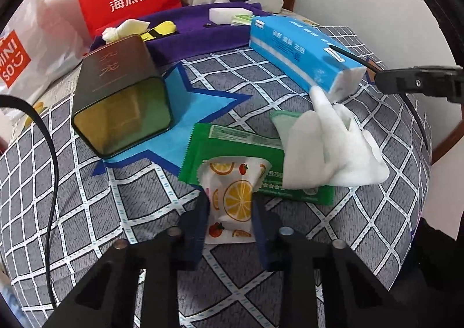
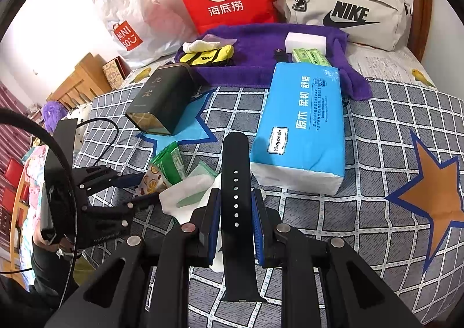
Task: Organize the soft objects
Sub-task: 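Carry the snack packet with the left tool while the right tool carries the strap to the towel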
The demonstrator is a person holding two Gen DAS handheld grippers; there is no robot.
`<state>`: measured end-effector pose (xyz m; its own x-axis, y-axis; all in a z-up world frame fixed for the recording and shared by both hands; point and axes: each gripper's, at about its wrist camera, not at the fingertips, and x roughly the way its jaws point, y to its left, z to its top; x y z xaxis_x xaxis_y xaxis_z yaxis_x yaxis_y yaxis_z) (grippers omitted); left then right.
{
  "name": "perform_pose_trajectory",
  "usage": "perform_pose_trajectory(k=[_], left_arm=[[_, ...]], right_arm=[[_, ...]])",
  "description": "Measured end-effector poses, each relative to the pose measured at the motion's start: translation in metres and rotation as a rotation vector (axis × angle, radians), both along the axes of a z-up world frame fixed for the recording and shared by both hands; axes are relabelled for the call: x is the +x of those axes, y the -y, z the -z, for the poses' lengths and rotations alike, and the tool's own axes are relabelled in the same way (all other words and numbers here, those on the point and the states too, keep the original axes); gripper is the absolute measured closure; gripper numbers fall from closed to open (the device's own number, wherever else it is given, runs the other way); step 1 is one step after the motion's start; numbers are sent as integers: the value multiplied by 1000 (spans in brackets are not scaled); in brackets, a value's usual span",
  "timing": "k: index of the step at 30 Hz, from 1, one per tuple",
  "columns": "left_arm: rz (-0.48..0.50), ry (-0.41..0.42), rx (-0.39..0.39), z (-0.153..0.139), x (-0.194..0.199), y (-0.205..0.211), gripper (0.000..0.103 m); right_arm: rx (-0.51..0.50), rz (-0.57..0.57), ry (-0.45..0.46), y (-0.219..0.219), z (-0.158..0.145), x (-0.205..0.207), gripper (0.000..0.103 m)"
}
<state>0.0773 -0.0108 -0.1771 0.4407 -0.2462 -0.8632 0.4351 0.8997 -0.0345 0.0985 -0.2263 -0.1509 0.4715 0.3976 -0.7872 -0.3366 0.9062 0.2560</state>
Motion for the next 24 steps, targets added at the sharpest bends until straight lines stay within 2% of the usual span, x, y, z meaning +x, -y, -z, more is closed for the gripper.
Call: perform_pose_trajectory(k=[9,16,24], left_arm=[[-71,-13,-32,-8,11,-19,81],[-139,14,-114,-31,18,-38,81],[-191,73,-155,-63,35,-55,81]], right_arm=[[5,-10,10,-3,-7,1,83],[22,3,44,0,-19,4,83],[26,28,61,4,-22,13,83]])
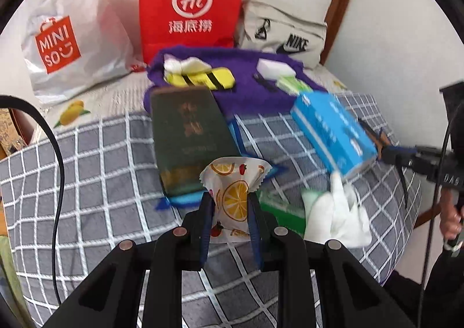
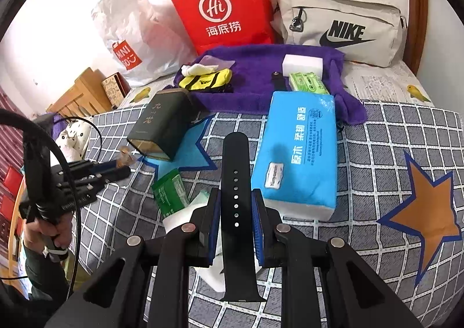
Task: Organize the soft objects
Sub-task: 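Carry the snack packet with the left tool while the right tool carries the strap to the towel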
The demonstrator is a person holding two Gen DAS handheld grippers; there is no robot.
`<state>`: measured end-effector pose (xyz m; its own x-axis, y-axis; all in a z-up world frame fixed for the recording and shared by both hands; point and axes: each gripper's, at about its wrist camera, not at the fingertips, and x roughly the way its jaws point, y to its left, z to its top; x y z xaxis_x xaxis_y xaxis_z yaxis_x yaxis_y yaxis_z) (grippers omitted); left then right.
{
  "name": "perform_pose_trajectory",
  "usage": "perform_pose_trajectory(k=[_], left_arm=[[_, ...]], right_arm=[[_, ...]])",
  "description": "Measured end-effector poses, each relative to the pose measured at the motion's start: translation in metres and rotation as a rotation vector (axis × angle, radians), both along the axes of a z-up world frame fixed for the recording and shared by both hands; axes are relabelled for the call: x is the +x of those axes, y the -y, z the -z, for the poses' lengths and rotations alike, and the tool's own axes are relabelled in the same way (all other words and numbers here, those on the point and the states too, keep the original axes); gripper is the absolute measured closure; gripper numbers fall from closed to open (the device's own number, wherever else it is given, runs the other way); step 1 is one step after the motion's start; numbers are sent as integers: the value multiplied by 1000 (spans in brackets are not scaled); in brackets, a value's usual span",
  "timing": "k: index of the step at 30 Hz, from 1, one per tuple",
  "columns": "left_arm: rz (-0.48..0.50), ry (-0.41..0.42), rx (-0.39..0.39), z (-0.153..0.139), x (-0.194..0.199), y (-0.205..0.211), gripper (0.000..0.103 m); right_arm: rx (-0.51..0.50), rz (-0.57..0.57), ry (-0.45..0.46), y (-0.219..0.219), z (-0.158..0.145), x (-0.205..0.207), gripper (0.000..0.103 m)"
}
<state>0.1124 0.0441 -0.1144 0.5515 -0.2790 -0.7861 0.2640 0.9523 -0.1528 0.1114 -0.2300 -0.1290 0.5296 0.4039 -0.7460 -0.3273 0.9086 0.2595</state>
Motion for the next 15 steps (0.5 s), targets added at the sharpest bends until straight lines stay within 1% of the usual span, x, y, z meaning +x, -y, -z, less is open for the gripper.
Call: perform_pose_trajectory(k=[2,3,8,10,13,15], left_arm=[[9,27,-11,-9,4,-3,81],[-3,35,-12,-13,8,-5,81],[-29,54,-22,-27,31,-14,81],[-36,61,-28,-32,44,-17,81],[-45,72,-15,-37,61,-19,81],[-49,76,-25,-40,73,-20,81]], right_arm=[[-6,6,6,1,-2,3,83],[-9,8,12,1,-3,5,83],[-31,14,46,2,-12,19,83],[-39,19,55,3,-14,28,83],[-48,25,60,2,-17,44,83],[-49,26,71,2,-21,57,83]])
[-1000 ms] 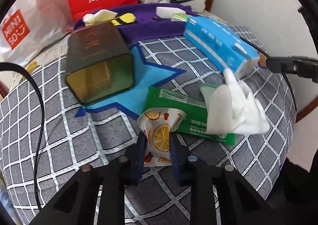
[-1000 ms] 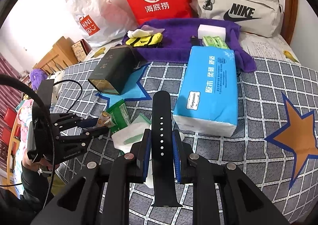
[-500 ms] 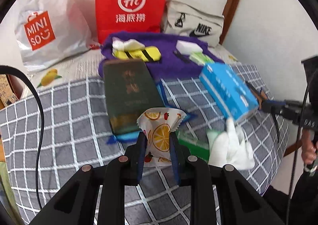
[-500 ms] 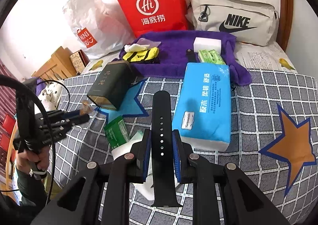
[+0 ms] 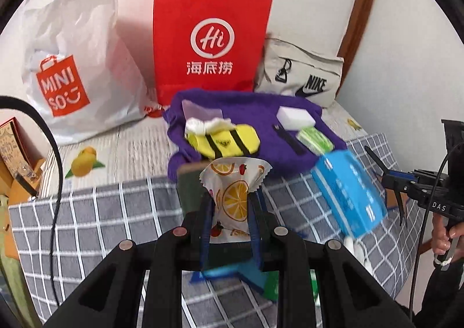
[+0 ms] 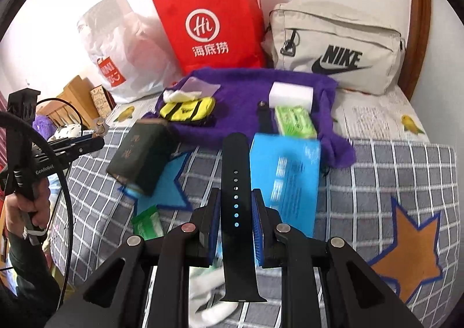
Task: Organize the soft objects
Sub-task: 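Carry the snack packet with the left tool while the right tool carries the strap to the towel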
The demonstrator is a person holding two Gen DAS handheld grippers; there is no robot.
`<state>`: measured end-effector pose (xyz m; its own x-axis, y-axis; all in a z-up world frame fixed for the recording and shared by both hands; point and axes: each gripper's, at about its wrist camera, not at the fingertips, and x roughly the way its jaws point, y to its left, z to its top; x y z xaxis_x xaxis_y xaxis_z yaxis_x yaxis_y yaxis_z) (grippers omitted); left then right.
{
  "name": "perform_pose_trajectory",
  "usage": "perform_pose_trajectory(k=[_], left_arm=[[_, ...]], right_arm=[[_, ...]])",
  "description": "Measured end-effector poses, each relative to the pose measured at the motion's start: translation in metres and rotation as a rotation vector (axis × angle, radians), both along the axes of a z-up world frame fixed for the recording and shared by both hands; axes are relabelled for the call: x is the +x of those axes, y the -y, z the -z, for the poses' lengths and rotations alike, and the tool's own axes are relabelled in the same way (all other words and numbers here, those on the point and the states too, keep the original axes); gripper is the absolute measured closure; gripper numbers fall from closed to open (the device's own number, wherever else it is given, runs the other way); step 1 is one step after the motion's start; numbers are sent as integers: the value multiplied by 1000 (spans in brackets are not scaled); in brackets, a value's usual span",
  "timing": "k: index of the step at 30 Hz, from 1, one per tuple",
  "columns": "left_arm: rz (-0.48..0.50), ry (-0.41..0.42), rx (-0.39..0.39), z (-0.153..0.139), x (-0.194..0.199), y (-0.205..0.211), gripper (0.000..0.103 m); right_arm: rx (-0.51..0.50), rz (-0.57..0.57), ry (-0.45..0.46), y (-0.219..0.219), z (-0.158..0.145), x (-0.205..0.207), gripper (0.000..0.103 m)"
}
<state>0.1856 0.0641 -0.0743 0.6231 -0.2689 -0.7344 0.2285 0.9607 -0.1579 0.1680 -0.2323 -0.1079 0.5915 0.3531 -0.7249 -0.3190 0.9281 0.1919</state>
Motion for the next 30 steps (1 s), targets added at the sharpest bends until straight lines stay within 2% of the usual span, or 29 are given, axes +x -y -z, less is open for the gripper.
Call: perform_pose_trajectory(k=[8,16,30], left_arm=[[-28,10,-25,-8,42,-2,81],[-60,-2,-60,-4,79,-8,81],[-48,-20,-77,0,137,5,81]], right_arm=[[19,41,15,6,-11,41,83],[6,50,29,1,-21,85,83],[-30,-3,31,-20,-28,158,83]])
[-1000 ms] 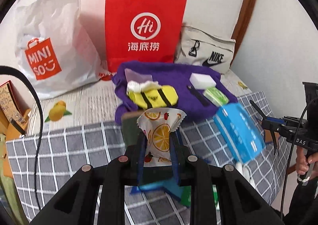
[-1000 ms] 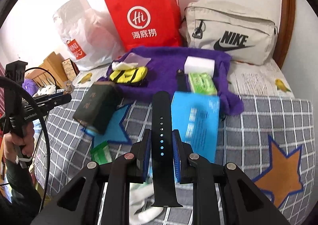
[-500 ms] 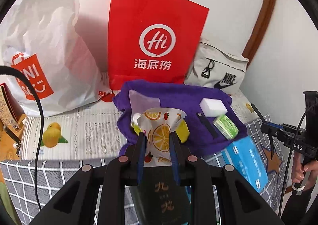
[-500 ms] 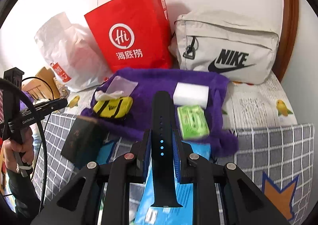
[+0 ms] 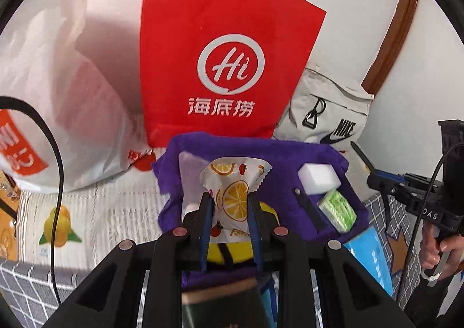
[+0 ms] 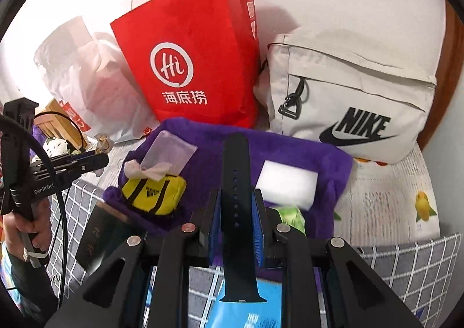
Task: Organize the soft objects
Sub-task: 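Carry the snack packet with the left tool while the right tool carries the strap to the towel, then lower the snack packet onto the towel with the left tool while the right tool releases the strap there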
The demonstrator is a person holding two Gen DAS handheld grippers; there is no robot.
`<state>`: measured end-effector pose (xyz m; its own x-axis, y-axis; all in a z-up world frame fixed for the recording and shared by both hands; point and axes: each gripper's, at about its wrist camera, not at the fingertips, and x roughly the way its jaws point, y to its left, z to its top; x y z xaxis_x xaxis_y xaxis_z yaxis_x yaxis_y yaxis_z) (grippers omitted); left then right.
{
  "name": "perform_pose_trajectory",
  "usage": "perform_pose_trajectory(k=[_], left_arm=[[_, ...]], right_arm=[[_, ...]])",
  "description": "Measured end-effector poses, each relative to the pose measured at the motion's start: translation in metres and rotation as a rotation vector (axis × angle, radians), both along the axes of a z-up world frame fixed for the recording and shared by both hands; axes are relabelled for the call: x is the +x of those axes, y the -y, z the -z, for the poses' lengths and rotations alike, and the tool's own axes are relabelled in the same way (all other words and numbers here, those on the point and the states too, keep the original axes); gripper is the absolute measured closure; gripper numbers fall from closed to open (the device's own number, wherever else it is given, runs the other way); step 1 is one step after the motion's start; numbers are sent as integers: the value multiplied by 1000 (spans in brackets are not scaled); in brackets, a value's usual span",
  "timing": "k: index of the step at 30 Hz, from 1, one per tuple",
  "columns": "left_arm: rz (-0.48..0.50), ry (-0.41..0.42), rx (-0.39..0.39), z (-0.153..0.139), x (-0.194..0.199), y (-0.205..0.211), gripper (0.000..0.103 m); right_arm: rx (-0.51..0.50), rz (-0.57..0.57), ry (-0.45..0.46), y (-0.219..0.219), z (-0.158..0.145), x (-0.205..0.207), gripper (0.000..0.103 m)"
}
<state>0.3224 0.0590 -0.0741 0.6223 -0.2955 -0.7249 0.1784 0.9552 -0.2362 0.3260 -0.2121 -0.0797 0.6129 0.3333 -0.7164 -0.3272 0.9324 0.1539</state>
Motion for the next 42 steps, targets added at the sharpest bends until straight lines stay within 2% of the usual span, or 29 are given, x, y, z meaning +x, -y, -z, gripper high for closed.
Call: perform_pose_trajectory(k=[5,15,29,42], left_arm=[[4,4,21,5,11,7,81],[46,-13,13,23,23,13,81],[24,-56,9,39,28,6,80],[21,-55,12,37,28,6,80]], right_arm=[[15,-6,-13,-3,5,20,83],[17,-32,-51,-11,23,39,83],[-30,-103,-174,-37,69,56,83],[-66,-118,-165,-54,79,56,83]])
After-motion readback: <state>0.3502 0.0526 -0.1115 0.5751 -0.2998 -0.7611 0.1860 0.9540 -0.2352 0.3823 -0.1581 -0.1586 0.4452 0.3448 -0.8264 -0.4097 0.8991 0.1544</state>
